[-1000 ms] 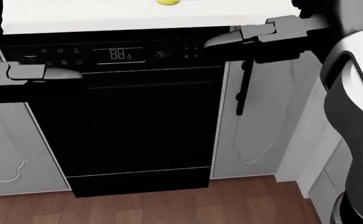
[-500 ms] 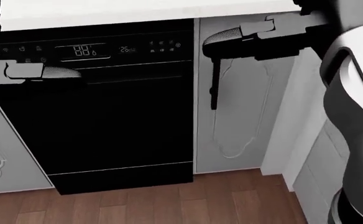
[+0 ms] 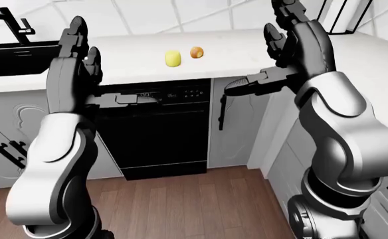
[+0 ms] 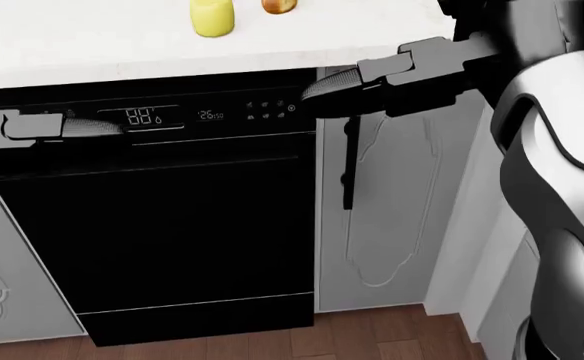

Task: Place the bread and cheese on the cutting board.

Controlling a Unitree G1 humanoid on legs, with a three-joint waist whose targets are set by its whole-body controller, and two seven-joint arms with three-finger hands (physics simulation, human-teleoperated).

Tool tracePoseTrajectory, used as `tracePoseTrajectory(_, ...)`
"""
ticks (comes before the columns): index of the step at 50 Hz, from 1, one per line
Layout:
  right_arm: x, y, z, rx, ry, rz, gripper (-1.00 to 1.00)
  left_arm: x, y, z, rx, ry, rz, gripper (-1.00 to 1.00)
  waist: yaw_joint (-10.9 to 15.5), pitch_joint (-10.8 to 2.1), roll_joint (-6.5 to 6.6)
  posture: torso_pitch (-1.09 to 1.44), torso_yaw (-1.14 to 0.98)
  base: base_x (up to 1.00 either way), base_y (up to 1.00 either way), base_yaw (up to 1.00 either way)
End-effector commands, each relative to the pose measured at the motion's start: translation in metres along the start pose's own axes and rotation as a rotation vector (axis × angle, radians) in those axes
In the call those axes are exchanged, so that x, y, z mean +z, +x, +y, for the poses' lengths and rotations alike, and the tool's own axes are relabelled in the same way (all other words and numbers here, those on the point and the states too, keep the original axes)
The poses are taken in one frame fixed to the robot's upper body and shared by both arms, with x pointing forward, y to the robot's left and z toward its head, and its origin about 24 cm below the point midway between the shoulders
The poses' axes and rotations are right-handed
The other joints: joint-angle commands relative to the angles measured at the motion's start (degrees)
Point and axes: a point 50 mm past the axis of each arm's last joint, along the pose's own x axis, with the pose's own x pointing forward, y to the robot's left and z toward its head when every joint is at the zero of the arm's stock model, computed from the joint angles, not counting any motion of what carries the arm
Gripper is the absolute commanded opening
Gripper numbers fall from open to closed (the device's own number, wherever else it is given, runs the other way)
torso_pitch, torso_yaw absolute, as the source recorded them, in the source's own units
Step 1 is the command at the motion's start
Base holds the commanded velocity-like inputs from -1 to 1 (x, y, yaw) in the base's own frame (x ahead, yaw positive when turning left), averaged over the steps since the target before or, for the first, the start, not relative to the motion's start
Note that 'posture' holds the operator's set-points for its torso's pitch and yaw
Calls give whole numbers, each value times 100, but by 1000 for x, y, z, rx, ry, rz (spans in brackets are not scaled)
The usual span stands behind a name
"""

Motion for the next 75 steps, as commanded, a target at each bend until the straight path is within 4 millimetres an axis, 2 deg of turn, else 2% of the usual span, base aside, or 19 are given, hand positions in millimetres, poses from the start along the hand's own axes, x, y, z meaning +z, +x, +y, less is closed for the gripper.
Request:
tracePoseTrajectory(1, 13, -1, -5, -28, -7, -64, 100, 14, -1, -2, -11, 14, -76, 100, -25, -93, 39, 0, 0, 51, 0, 0)
tracePoseTrajectory(8, 17, 0, -5, -27, -10, -67, 100, 15, 0, -1, -10, 9, -73, 100, 114, -146, -267, 0, 0, 52, 0, 0)
tracePoseTrajectory(11, 14, 0, -5, -28, -10, -66, 100, 12, 0, -1, -8, 9, -69, 100, 156, -232, -689, 0, 0, 52, 0, 0)
tracePoseTrajectory(13, 14, 0, -5, -28, -10, -68, 100, 13, 0, 0, -10, -25, -60, 100, 123, -86, -634, 0, 0, 52, 0, 0)
tracePoseTrajectory(21, 9, 0, -4, -36, -7, -60, 100, 10, -1, 0, -5, -10, -62, 100, -53, -76, -371, 0, 0, 52, 0, 0)
tracePoseTrajectory(25, 6, 2, -3, -42, -21, -40, 100, 11, -3, -1, -8, 2, -66, 100, -47, -319, 154, 0, 0, 14, 0, 0)
tracePoseTrajectory(26, 5, 2, -3, -45, -32, -38, 100, 11, -3, 0, -7, 2, -68, 100, -94, -201, 9, 0, 0, 0, 0, 0)
tracePoseTrajectory(27, 5, 2, -3, -50, -34, -37, 100, 10, -3, 0, -7, 3, -67, 100, -77, -100, 137, 0, 0, 0, 0, 0)
tracePoseTrajectory(33, 5, 1, -2, -39, -15, -50, 100, 7, -2, -1, -7, 5, -63, 100, -37, 62, -141, 0, 0, 0, 0, 0)
tracePoseTrajectory(37, 6, 1, -3, -43, -25, -49, 100, 8, -2, 0, -6, 9, -64, 100, 17, -94, -577, 0, 0, 0, 0, 0)
tracePoseTrajectory(38, 6, 1, -3, -42, -24, -50, 100, 8, -2, 0, -5, 9, -65, 100, 52, -80, -362, 0, 0, 0, 0, 0)
tracePoseTrajectory(48, 7, 1, -2, -43, -15, -52, 100, 8, -1, -4, -11, 12, -68, 100, 15, -333, -194, 0, 0, 0, 0, 6)
tracePoseTrajectory(55, 5, 1, 0, -37, -12, -51, 100, 8, -2, -3, -9, 15, -65, 100, 5, -251, -307, 0, 0, 0, 0, 20)
tracePoseTrajectory(59, 5, 0, 0, -37, -13, -54, 100, 8, -1, -2, -8, -9, -59, 100, 3, -179, 271, 0, 0, 0, 0, 20)
tracePoseTrajectory(60, 4, 0, 0, -38, -12, -53, 100, 6, -1, -1, -9, -10, -57, 100, 29, -217, 74, 0, 0, 0, 0, 20)
tracePoseTrajectory(63, 4, 1, -1, -47, -13, -50, 100, 5, -1, -1, -9, -4, -56, 100, 33, -295, 68, 0, 0, 0, 0, 16)
tracePoseTrajectory(70, 4, 1, -5, -61, 1, -48, 100, 5, -1, -3, -15, 4, -58, 100, 27, -71, -224, 0, 0, 0, 0, 0)
tracePoseTrajectory(73, 6, 0, -5, -60, -1, -51, 100, 6, -1, -4, -15, 12, -60, 100, 108, -141, -540, 0, 0, 0, 0, 0)
tracePoseTrajectory(75, 7, 0, -5, -60, -3, -49, 100, 6, -2, -4, -16, 12, -60, 100, 62, -186, -410, 0, 0, 9, 0, 0)
